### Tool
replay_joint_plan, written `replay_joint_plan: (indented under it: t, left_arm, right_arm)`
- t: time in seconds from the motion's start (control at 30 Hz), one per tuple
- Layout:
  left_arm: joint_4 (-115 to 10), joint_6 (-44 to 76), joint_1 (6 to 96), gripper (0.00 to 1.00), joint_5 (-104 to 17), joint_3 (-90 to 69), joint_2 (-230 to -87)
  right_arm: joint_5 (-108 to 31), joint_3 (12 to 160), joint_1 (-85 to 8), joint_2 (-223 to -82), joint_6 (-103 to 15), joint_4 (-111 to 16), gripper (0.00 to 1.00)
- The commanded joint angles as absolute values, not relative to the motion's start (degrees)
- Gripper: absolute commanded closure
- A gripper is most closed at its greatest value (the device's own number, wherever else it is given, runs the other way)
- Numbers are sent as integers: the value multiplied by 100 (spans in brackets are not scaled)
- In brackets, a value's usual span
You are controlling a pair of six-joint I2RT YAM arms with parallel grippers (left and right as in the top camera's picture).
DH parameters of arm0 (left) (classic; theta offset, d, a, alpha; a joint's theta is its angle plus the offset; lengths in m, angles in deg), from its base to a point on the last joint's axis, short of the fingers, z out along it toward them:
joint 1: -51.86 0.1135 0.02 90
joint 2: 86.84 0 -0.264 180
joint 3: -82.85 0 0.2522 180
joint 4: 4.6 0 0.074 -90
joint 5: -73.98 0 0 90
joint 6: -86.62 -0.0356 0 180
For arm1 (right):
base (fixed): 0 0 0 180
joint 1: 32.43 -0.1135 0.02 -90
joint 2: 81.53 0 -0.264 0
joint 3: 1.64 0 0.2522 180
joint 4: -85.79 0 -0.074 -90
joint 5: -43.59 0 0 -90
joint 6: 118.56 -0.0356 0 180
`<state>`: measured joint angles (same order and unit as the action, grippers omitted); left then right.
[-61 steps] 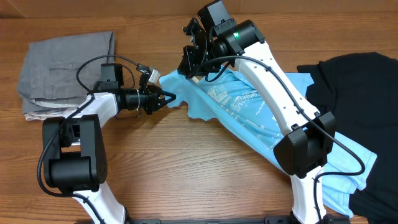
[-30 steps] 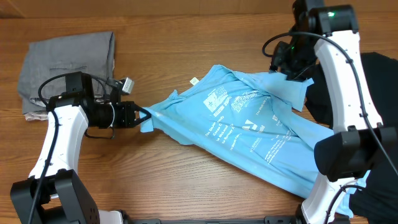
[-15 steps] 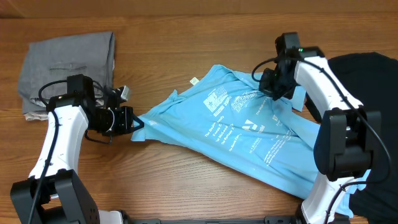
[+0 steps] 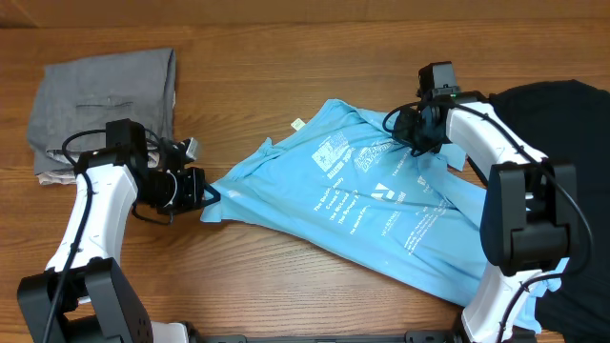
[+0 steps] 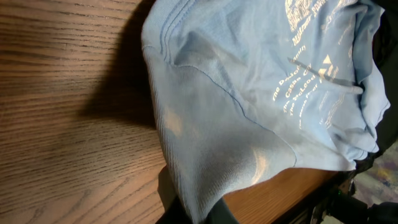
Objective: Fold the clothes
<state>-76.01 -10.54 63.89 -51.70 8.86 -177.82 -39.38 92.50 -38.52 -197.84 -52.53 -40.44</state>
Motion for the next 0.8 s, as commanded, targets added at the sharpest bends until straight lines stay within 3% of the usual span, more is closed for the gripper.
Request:
replay_joint_plan:
  t: [0.0, 0.33, 0.77]
  left_arm:
    - [-7573, -956, 6383, 96, -5137, 927, -17716]
    - [-7293, -954, 6151, 96, -5096, 986, -17716]
    - [-6878, -849, 5797, 96, -4993, 1043, -17716]
  right_arm:
    - [-3921, 9226, -3889, -20053, -5290, -4291, 92]
    - [-3882, 9228, -4219, -20516, -5290, -5631, 93]
    - [-3886, 9237, -5478, -21318, -5904, -8013, 96]
